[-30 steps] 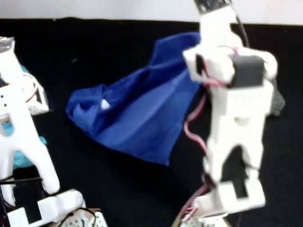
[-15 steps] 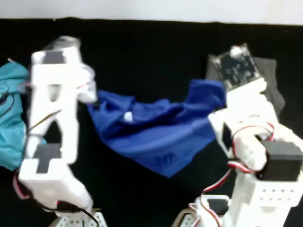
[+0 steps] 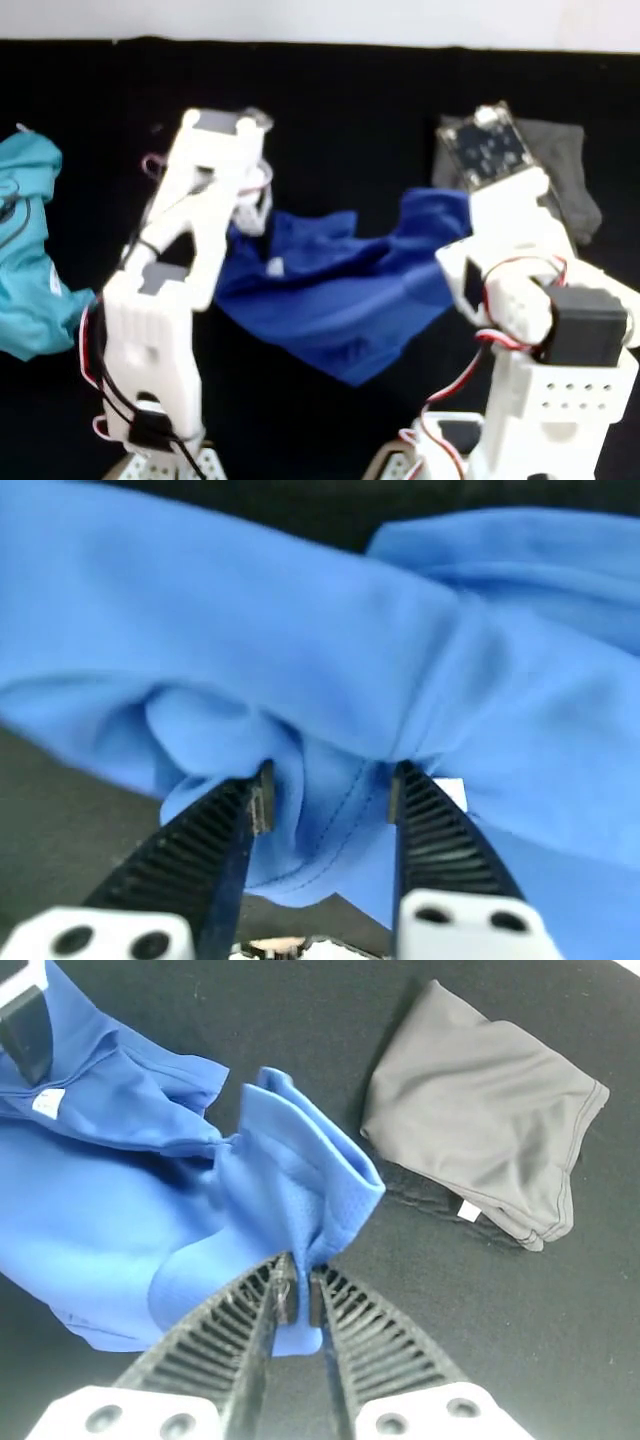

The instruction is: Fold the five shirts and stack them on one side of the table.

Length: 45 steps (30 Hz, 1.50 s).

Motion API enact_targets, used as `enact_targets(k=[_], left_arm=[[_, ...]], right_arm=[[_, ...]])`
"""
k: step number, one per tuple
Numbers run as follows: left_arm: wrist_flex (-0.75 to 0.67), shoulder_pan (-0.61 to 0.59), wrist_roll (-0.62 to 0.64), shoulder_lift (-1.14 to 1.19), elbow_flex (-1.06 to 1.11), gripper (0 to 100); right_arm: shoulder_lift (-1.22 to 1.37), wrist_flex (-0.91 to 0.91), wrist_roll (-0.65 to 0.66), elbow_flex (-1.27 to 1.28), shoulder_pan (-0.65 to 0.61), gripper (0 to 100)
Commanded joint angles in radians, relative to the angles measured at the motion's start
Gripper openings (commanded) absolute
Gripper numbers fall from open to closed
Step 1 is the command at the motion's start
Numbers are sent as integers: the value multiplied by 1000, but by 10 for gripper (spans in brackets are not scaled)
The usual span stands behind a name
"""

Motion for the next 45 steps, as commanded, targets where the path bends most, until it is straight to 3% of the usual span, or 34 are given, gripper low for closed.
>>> enact_targets(k=[1,2,9,13,18,22,26,33,37,40,43,45], left_arm=[[6,-96,-12,4,-44,37],[9,-127,-11,-1,-53,0],[176,-282,-14,-124,-245,8],[178,-326,-14,-269,-255,8],[178,-334,-14,-458,-254,8],[178,-349,-14,-608,-166,8],[176,-349,-26,-719,170,8],[80,-435,-224,-664,684,10],[74,-518,-364,-555,742,37],[150,-565,-471,-456,713,143],[178,-582,-523,-407,650,232],[180,-578,-526,-414,608,232]], right_arm=[[-12,-31,12,12,27,5],[-12,-62,12,33,50,5],[-12,-438,14,259,194,5],[-12,-587,14,209,209,5],[-10,-645,14,45,209,5],[-19,-567,14,-99,206,5],[-19,-417,14,-203,176,5],[-24,-143,14,-157,36,5],[-24,-18,12,-84,-8,5],[-24,2,12,-30,-8,5],[-24,-4,12,22,-10,5],[-24,-28,12,64,-12,5]])
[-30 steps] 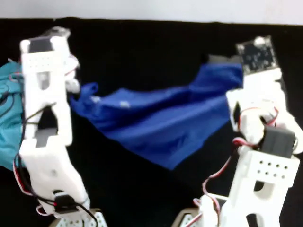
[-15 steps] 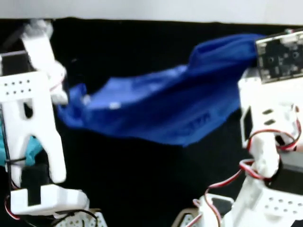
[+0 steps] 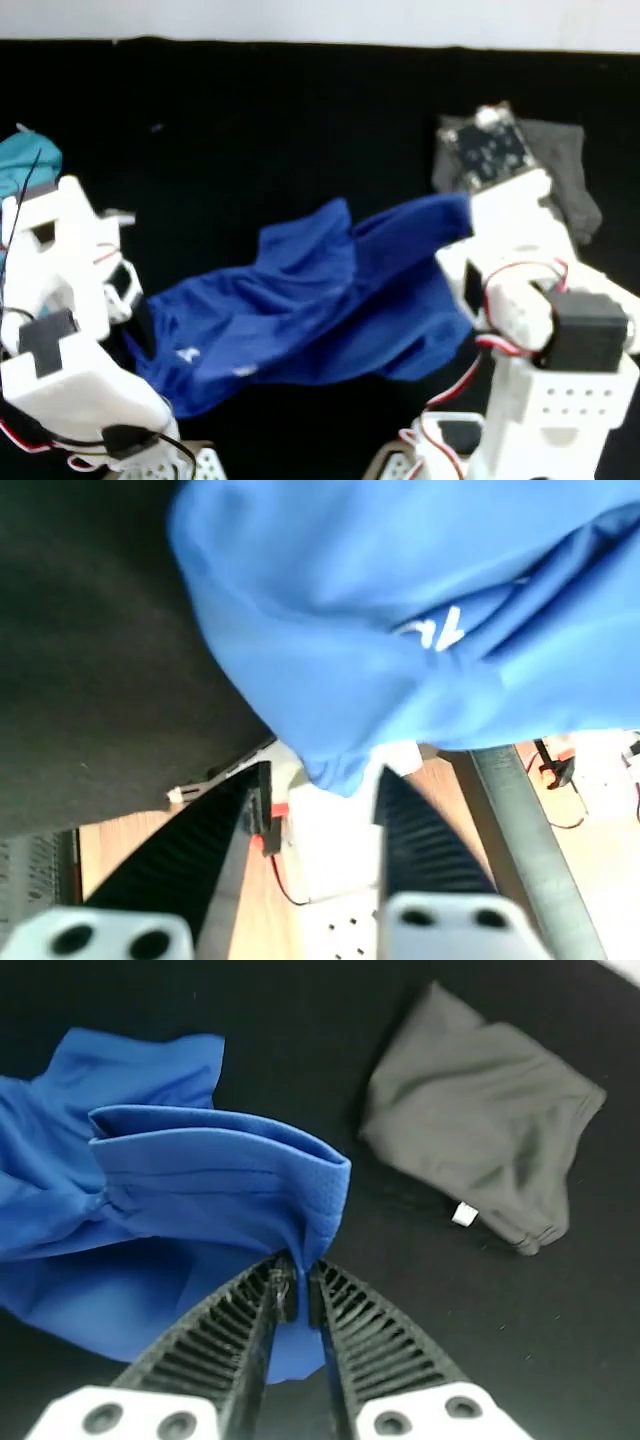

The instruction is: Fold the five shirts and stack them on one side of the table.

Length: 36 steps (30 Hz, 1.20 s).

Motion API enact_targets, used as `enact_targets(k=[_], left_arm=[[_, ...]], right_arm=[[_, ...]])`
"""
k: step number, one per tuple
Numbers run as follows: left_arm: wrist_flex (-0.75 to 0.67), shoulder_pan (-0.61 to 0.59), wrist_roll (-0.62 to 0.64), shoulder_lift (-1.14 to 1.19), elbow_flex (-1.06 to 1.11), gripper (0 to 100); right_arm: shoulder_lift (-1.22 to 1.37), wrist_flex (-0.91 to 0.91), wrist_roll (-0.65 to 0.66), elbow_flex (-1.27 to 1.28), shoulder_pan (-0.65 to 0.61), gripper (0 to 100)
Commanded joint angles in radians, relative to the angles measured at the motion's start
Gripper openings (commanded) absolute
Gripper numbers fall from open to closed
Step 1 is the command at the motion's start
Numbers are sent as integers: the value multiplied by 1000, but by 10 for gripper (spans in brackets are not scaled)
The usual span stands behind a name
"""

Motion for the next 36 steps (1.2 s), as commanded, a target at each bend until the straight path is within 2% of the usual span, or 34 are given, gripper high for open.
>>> enact_targets(k=[1,6,12,17,20,22,28,31,36], left_arm=[[28,15,-25,-10,-87,229],[29,168,-92,-110,-50,227],[21,470,-143,-300,120,227],[-137,633,-118,-358,240,227],[-256,634,-91,-338,309,227],[-331,591,-89,-311,328,227],[-560,355,-87,-211,243,220],[-569,286,-71,-162,128,196],[-497,274,68,-116,-108,192]], right_arm=[[-13,-38,11,58,-5,5],[-2,-170,11,154,-4,5],[12,-478,11,282,39,5],[157,-533,-11,213,41,5],[237,-532,-71,113,53,5],[283,-532,-78,47,56,5],[378,-532,-78,-61,94,5],[423,-542,-80,-73,117,5],[487,-553,-80,-73,117,5]])
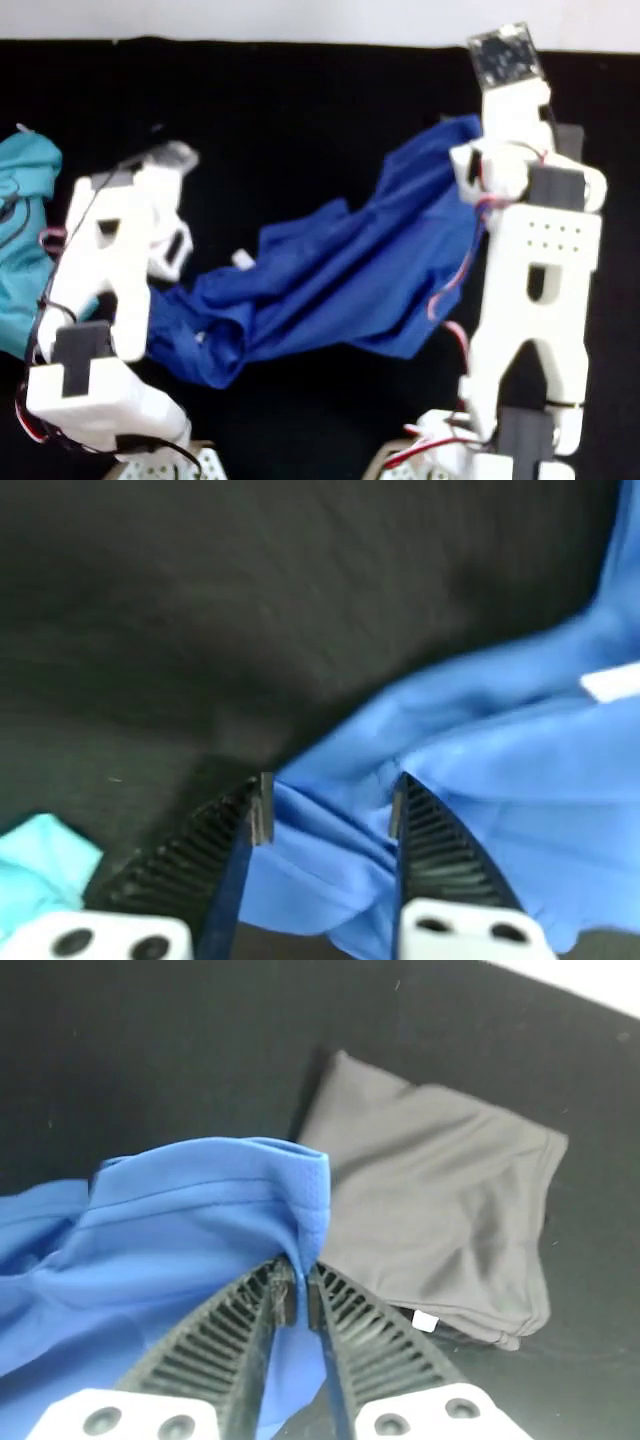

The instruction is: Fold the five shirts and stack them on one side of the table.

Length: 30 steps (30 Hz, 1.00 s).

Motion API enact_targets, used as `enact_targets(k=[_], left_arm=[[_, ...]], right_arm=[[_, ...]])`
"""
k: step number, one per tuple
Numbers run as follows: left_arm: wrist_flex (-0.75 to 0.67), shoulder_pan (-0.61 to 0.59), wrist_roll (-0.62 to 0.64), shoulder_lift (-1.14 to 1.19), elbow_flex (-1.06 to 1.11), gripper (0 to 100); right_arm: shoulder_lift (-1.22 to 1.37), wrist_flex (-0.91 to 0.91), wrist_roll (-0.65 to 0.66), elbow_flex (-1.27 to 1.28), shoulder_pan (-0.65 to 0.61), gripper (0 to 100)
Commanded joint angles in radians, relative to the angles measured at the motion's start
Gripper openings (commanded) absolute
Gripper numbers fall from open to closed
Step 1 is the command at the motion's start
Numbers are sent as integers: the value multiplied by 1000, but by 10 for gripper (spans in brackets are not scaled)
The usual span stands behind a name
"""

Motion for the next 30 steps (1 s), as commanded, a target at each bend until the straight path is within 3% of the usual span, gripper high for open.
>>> enact_targets(k=[1,5,10,12,18,24,30], left_arm=[[48,-12,61,12,-186,192],[132,-5,94,41,-314,192],[442,82,117,54,-378,193],[474,96,117,54,-348,194],[382,122,112,54,-188,194],[190,130,68,56,-47,194],[121,102,61,73,30,194]], right_arm=[[12,-31,-14,-59,13,5],[-7,-31,-14,-61,13,5],[-19,-31,-12,-61,13,5],[-19,-31,-12,-61,13,5],[-19,-31,-12,-61,13,5],[-19,-27,-8,-61,18,5],[-19,-30,-6,-61,58,5]])
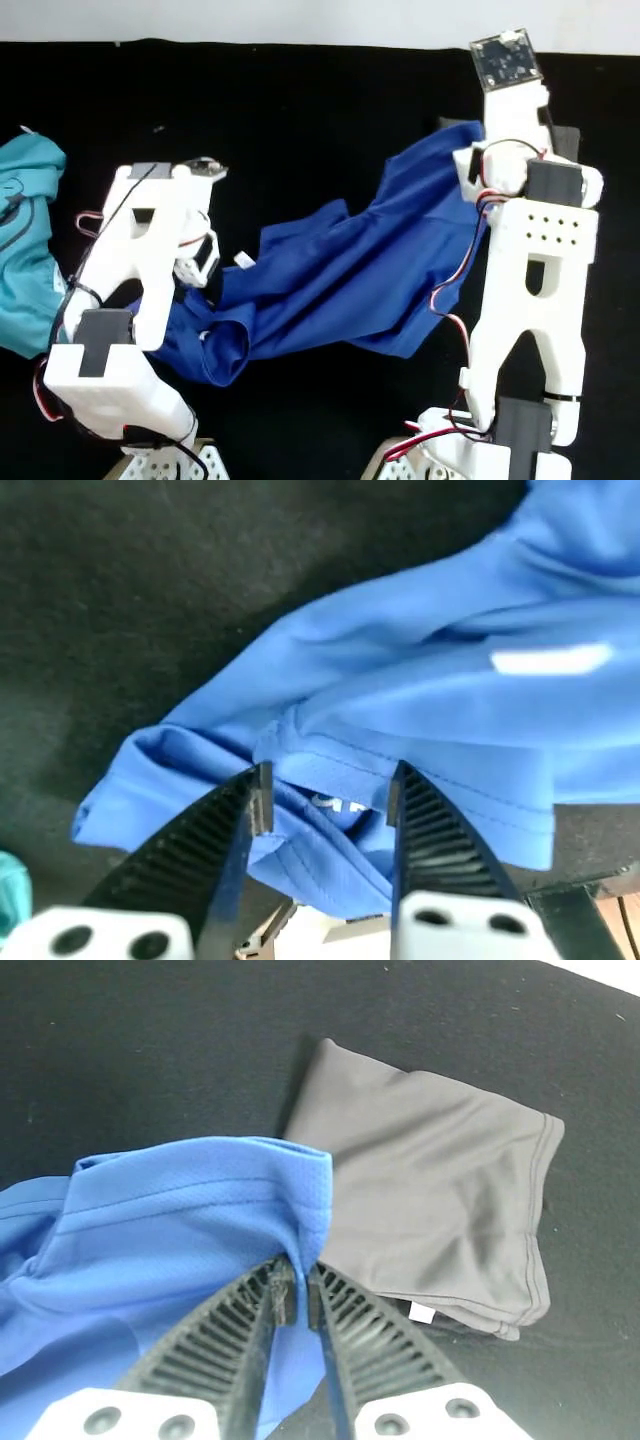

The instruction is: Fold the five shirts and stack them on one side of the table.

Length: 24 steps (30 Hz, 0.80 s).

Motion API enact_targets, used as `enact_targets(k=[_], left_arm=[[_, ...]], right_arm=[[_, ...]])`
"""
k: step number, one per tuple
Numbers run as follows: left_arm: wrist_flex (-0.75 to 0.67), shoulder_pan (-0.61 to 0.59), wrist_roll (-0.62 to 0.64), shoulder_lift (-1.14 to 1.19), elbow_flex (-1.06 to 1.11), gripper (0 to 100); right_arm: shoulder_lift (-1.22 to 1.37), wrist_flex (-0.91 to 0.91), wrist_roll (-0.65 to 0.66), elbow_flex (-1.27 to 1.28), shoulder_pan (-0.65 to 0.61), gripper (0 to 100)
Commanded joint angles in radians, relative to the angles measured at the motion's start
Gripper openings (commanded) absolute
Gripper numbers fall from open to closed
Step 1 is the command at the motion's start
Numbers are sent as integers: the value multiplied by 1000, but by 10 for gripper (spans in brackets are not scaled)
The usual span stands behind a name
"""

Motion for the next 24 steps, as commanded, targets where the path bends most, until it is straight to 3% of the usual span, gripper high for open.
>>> enact_targets(k=[1,7,12,15,24], left_arm=[[-43,-13,-6,22,8,193],[-41,35,-2,79,-39,178],[-40,74,5,81,-96,43],[-32,81,55,79,-147,34],[244,51,61,77,-504,8]], right_arm=[[-30,-22,-6,-59,28,5],[-24,-22,-6,-58,27,5],[-22,-22,-6,-51,27,5],[-22,-22,-6,-51,27,5],[-21,-68,-44,-58,28,5]])
